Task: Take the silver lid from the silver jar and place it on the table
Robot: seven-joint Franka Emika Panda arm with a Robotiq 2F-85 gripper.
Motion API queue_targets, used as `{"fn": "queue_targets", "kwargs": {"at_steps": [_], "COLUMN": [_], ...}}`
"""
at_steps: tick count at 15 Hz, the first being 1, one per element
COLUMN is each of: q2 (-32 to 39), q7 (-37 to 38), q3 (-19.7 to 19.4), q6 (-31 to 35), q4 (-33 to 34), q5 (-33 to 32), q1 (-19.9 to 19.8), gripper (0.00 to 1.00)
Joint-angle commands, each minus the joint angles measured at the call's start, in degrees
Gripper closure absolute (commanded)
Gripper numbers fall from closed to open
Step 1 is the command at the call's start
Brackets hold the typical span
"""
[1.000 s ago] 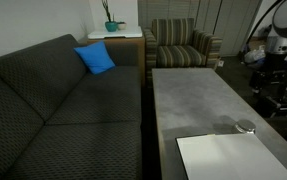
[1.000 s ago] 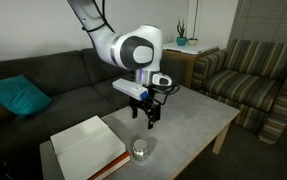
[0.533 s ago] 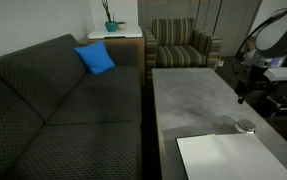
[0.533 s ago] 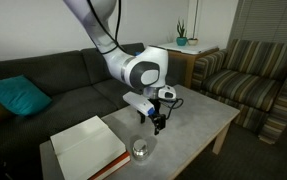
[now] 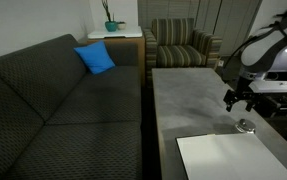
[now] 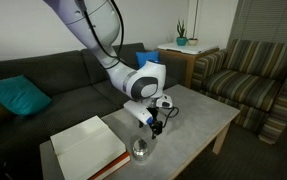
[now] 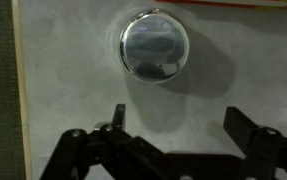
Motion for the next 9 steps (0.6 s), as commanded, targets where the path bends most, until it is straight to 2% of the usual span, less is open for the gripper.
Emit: {"fn": "queue_targets", "kwargs": {"at_steps": [1, 5, 6, 9], "q2": [4.44, 6.61, 5.03, 5.38], "q7": [0.06, 0.39, 0.71, 2.11], "q3": [0.80, 0.95, 0.71, 0.12], "q6": [-3.59, -4.48, -3.91, -4.58], "q4": [5.80, 7.87, 5.41, 5.92], "q5": [0.59, 0.64, 0.67, 0.67], "q1": [-0.33, -0.16, -0.03, 0.21], "gripper": [0.00, 0.00, 0.00, 0.00]}}
